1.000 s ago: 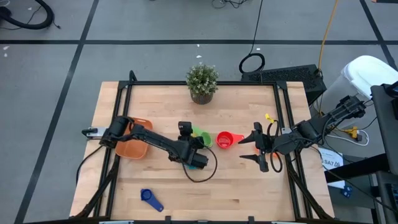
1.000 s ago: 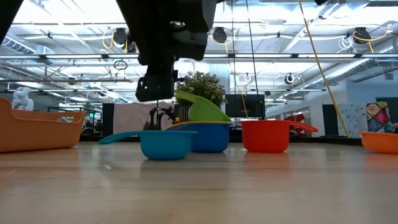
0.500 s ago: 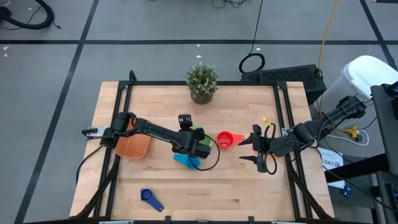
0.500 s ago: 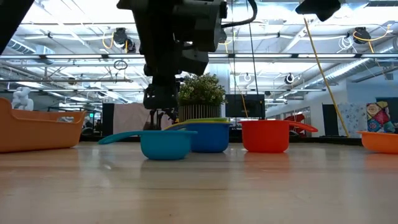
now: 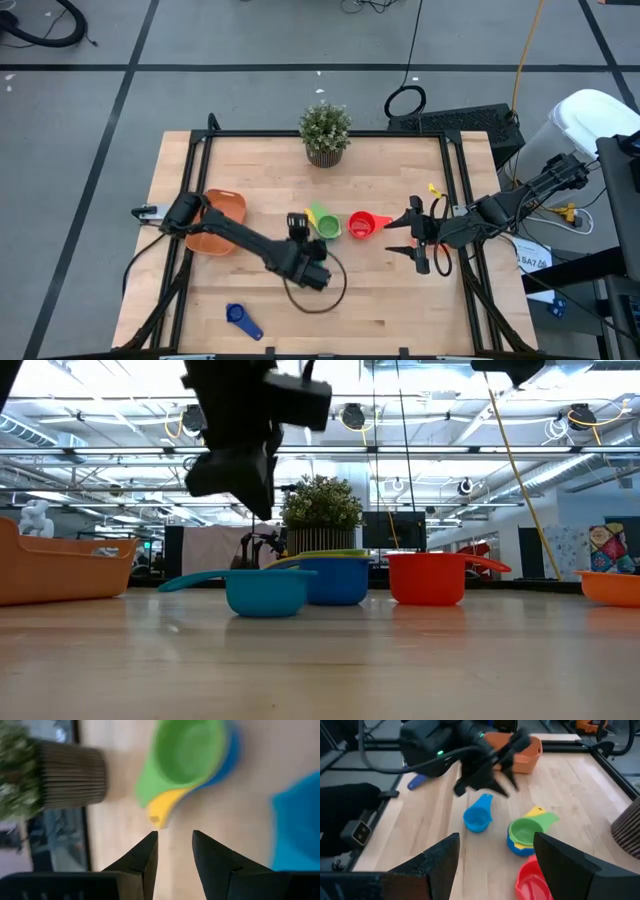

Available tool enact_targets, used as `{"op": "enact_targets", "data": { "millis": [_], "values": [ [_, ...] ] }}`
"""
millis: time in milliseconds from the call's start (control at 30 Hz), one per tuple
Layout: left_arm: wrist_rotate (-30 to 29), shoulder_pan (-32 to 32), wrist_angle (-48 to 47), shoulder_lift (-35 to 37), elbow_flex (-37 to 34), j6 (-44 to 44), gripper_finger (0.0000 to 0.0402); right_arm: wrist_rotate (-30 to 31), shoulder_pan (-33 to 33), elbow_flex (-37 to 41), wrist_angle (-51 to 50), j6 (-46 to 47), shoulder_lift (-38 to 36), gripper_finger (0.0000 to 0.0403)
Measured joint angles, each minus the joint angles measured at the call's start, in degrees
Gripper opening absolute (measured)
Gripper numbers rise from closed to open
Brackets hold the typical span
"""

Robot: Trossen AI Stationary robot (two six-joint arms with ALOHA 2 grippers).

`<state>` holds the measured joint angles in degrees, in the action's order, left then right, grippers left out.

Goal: Nest measuring cups in basket
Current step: Stack the light blue measuring cup on top of the green measuring cup

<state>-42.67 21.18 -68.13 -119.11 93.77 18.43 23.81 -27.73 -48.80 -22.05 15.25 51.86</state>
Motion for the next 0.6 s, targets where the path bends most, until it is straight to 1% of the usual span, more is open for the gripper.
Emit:
{"op": "enact_targets", "data": {
  "millis": [200,400,567,600],
  "values": [
    [6.63,2.63,3.12,-0.07,-0.67,-0.88,0.0124,0.00,0.00,0.00,0.16,0.03,0.00,0.0249],
    [18.68,3.45,8.05,-0.07,-0.67,-5.24,0.0124,-0.01,0.00,0.00,1.77,-1.15,0.00,0.0249],
    [19.78,3.30,9.34,0.15,-0.67,-5.22,0.0124,-0.02,0.00,0.00,1.71,-1.36,0.00,0.0249],
    [20.78,3.27,9.68,0.25,-0.67,-5.25,0.0124,-0.02,0.00,0.00,1.69,-1.45,0.00,0.0249]
  ]
}}
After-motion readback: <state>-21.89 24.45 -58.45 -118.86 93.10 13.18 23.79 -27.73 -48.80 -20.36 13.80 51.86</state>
